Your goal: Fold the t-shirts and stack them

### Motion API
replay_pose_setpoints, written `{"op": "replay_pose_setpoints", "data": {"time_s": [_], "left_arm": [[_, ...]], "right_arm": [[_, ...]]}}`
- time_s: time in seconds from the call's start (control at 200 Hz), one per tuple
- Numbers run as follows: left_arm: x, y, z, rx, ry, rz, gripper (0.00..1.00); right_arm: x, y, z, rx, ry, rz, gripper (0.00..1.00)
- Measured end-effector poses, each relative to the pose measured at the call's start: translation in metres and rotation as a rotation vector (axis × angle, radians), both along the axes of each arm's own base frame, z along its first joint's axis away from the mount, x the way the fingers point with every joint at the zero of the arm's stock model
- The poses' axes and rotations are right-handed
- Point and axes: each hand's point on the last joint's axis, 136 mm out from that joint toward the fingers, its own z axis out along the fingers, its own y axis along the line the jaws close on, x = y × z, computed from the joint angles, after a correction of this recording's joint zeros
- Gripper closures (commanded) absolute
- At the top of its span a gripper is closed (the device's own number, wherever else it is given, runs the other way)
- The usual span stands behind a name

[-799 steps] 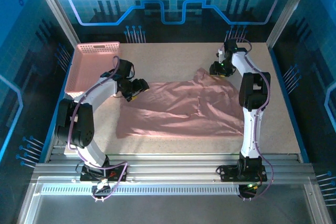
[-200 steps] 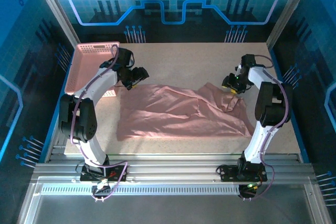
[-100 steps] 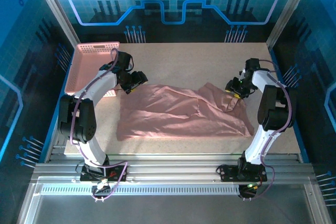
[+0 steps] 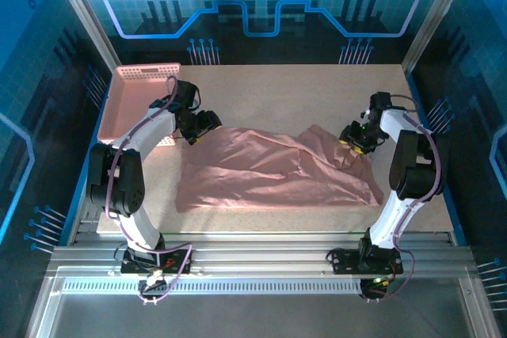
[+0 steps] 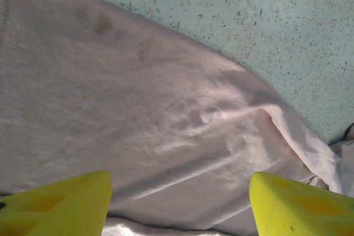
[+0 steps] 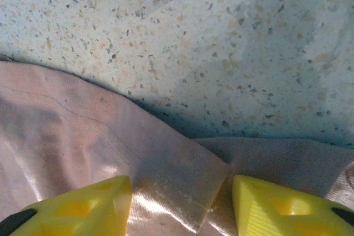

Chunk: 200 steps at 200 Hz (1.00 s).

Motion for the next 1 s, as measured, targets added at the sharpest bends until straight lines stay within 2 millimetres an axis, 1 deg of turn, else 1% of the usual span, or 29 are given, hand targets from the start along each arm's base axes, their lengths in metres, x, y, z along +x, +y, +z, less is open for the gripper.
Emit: {"op": "replay_pose_setpoints", "data": {"time_s": [0.17,0.335,0.455,0.575,0.715,0.79,0.905,1.0], "left_arm": [[-0.001,0.000,-0.001,-0.001,0.003,0.000,0.32],[-0.001,-0.001,-0.001,-0.006,0.003,-0.002,0.32],[-0.001,-0.001,-0.001,-0.006,0.003,-0.002,0.32],[-0.001,0.000,-0.001,-0.006,0.003,-0.001,0.32],[0.000,0.000,-0.001,-0.006,0.002,-0.001,0.32],[0.000,0.000,-0.002,-0.005,0.003,-0.002,0.32],[0.001,0.002,-0.007,-0.003,0.013,0.001,0.32],[0.002,0.004,-0.011,-0.002,0.022,0.008,0.32]], "right_arm": [[-0.002,0.001,0.000,0.003,0.002,-0.007,0.48],[0.004,0.000,0.000,0.011,-0.001,-0.025,0.52],[0.015,0.000,-0.005,0.019,-0.003,-0.037,0.60],[0.021,-0.002,-0.007,0.019,-0.004,-0.039,0.71],[0.028,-0.003,-0.001,0.017,-0.025,-0.041,0.92],[0.031,-0.003,0.001,0.018,-0.033,-0.046,1.00],[0.033,-0.003,0.003,0.014,-0.042,-0.039,1.00],[0.033,-0.003,0.014,0.007,-0.081,-0.034,1.00]]}}
